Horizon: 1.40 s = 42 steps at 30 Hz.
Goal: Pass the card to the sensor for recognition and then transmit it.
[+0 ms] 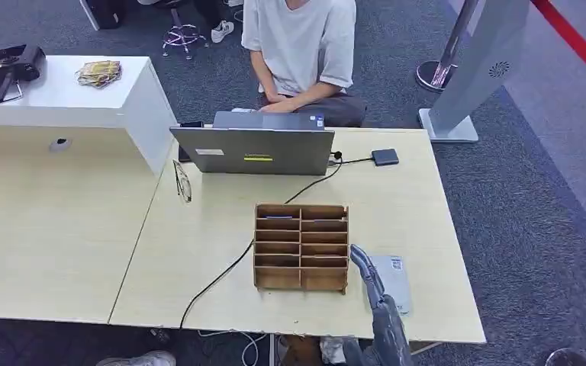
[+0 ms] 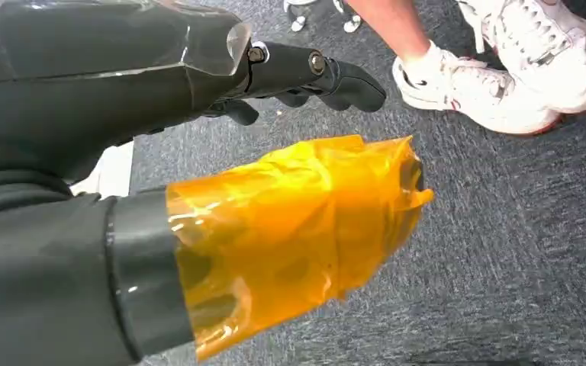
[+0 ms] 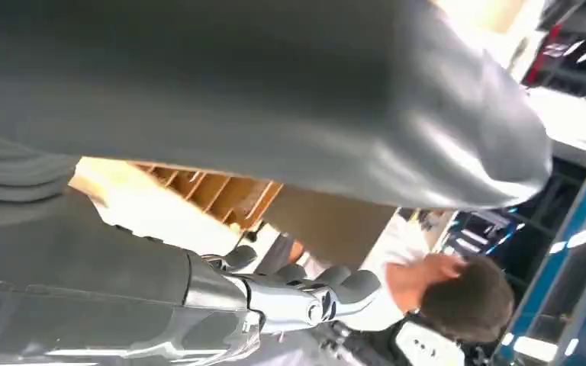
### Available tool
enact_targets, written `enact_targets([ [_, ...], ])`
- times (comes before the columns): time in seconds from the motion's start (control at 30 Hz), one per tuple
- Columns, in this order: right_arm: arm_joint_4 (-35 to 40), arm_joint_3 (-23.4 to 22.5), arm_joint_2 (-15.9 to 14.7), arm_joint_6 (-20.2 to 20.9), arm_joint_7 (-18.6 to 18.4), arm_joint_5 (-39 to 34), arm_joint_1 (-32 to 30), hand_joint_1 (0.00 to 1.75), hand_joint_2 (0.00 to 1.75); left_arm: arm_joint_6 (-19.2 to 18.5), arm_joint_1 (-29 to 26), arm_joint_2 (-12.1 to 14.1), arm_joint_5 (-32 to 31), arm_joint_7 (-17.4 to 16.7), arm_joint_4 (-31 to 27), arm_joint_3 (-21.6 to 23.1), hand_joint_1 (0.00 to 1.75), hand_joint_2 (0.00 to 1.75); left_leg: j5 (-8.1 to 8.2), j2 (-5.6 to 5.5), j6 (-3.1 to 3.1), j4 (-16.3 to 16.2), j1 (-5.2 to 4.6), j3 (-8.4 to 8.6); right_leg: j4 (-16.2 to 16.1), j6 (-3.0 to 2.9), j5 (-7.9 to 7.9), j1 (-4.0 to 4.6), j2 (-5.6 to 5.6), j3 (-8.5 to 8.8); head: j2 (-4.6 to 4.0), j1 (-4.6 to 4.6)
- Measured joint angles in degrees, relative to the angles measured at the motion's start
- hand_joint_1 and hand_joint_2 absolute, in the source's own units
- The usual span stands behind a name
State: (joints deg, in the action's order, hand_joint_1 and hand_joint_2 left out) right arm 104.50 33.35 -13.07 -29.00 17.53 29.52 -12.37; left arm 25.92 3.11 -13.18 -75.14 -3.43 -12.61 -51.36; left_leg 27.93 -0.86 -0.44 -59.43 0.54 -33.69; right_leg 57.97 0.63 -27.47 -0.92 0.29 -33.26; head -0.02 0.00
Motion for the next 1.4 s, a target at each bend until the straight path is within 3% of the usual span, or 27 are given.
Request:
enact_targets([
  [0.17, 0.3, 1.3, -1.2, -4.6, -3.1, 5.2, -0.8, 0.0, 0.0, 0.0, 0.0, 0.0, -0.3, 0.0, 0.0, 0.0, 0.0, 0.0, 0.0, 0.01, 0.0, 0.0, 0.0, 0.01, 0.0, 0.0, 0.0, 0.0, 0.01, 0.0, 0.0, -0.02],
  [0.57, 0.9, 2.9, -3.0, -8.4, -6.7, 9.5, -1.3, 0.0, 0.0, -0.2, 0.0, -0.1, -0.5, 0.0, 0.0, 0.0, 0.0, 0.0, 0.0, 0.01, 0.0, 0.0, 0.0, 0.0, 0.0, 0.0, 0.0, 0.0, 0.01, 0.0, 0.0, -0.02],
  [0.87, -2.1, 4.1, -1.2, -6.7, -10.0, 17.6, 3.8, 0.0, 0.0, -0.4, 0.0, 0.1, 0.9, 0.0, 0.0, 0.0, 0.0, 0.0, -0.03, 0.02, -0.03, 0.0, 0.02, 0.03, 0.0, -0.01, 0.01, 0.01, 0.02, 0.01, 0.0, -0.02],
  [0.9, -2.6, 4.1, -0.8, -6.3, -10.2, 18.1, 4.3, 0.0, 1.75, -0.5, 0.0, 0.2, 1.0, 0.0, 0.0, 0.0, 0.0, 0.0, -0.03, 0.02, -0.03, 0.0, 0.02, 0.03, 0.0, -0.01, 0.01, 0.01, 0.02, 0.02, 0.0, -0.02],
  [1.4, -7.4, 3.0, 2.0, -6.6, -15.8, 31.5, 6.3, 0.0, 1.75, -0.9, 0.0, 0.5, 0.3, -0.1, 0.0, 0.0, 0.0, 0.0, -0.02, 0.01, -0.02, 0.0, 0.01, 0.02, 0.0, -0.01, 0.0, 0.01, 0.01, 0.01, 0.0, 0.0],
])
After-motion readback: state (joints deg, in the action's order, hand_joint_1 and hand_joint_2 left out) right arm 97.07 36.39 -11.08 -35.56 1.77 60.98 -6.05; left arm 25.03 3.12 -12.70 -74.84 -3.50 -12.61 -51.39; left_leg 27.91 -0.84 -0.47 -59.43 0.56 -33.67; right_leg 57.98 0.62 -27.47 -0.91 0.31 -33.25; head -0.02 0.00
